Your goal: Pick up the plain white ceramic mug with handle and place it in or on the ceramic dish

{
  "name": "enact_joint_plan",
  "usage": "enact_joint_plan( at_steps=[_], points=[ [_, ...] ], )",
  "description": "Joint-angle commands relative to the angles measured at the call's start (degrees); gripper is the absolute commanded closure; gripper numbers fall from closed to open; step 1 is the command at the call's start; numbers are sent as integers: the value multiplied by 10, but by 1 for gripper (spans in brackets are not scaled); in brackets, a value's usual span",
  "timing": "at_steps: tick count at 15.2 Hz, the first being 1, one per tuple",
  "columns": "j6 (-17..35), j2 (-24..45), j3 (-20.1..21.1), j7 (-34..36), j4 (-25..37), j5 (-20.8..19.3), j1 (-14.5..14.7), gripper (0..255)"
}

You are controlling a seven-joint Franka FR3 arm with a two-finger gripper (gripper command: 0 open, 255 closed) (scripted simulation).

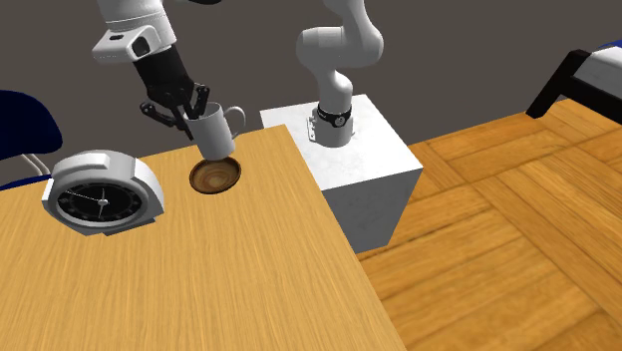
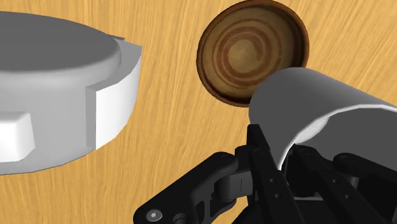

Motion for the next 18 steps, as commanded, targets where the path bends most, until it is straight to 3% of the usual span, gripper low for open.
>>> enact_joint_plan(
  at_steps=[1, 13, 18],
  points=[
    [15, 6, -5, -6, -11, 4, 1, 255],
    [107, 58, -34, -48, -66, 43, 15, 255],
    [107, 58, -34, -48, -66, 43, 15, 255]
  ],
)
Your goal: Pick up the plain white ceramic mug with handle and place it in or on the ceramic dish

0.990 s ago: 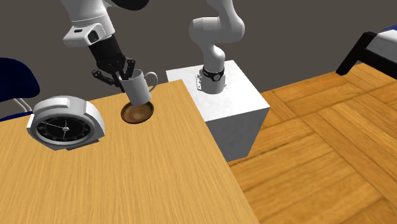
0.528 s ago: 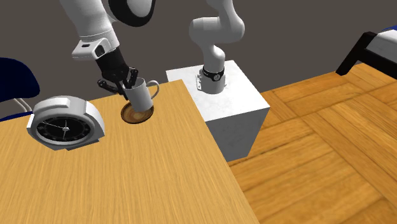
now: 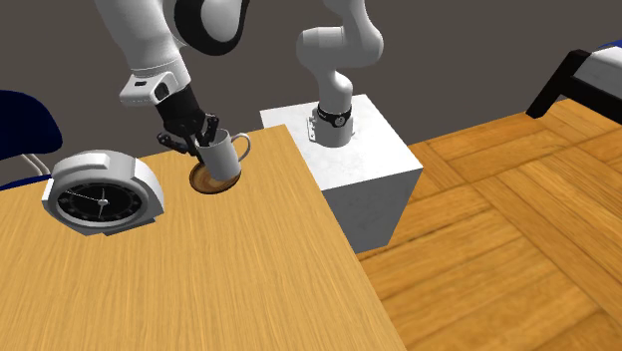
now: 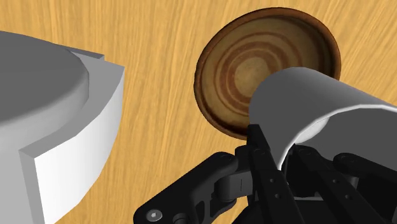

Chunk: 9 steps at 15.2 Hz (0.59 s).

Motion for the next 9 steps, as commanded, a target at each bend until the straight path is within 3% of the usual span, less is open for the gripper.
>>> enact_joint_plan(
  at_steps=[1, 2, 3, 8, 9],
  points=[
    [0, 0, 0, 0, 0, 0, 0, 255],
    [0, 0, 0, 0, 0, 0, 0, 255],
    [0, 0, 0, 0, 0, 0, 0, 0],
    [0, 0, 0, 0, 0, 0, 0, 0],
    [-19, -13, 5, 9, 10, -12, -4, 0]
  ],
)
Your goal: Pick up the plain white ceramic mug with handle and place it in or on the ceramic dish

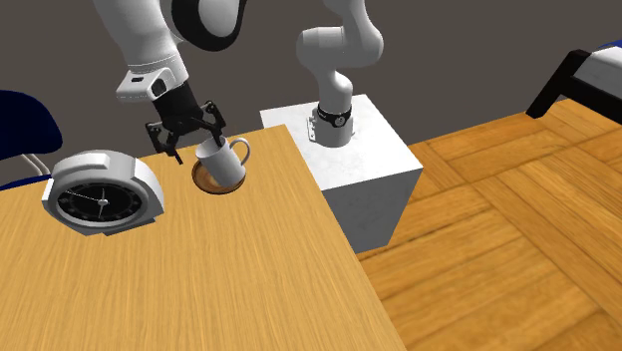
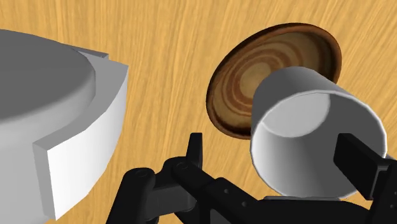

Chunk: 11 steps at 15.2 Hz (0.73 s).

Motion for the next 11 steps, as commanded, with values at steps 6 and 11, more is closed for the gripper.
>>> enact_joint_plan(
  at_steps=[6, 11],
  points=[
    [-64, -39, 16, 24, 36, -31, -13, 0],
    [-64, -39, 15, 24, 36, -31, -13, 0]
  ],
)
